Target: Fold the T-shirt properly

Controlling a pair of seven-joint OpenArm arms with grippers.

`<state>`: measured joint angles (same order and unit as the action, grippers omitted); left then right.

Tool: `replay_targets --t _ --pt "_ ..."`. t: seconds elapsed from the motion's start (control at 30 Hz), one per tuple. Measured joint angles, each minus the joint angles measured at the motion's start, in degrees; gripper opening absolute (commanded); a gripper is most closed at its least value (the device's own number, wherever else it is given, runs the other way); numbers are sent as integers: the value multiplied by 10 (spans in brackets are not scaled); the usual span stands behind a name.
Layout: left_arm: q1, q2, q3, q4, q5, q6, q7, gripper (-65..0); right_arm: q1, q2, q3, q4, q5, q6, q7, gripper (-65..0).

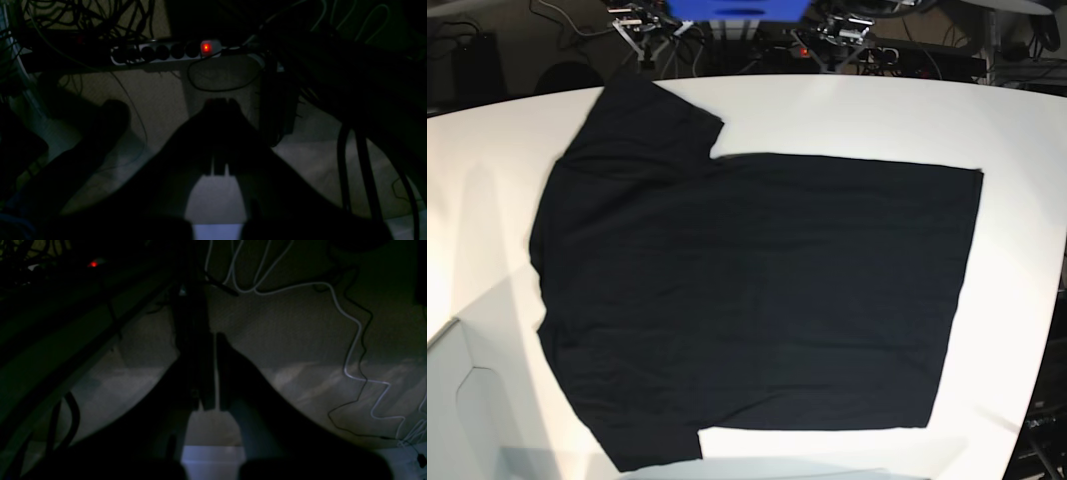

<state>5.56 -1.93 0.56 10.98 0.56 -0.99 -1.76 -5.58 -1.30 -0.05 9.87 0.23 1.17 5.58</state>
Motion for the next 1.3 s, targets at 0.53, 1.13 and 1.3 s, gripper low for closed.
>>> replay_targets --t 0.53,1.13,1.3 --pt "16 -2 0 6 0 2 -4 -649 -2 0 -1 0 0 0 0 -649" --pt "30 -13 -1 8 0 4 -7 -649 -24 0 -1 0 1 0 44 -649" --pt "35 -12 -1 9 0 4 -6 -649 -38 0 -1 1 4 -2 50 -649"
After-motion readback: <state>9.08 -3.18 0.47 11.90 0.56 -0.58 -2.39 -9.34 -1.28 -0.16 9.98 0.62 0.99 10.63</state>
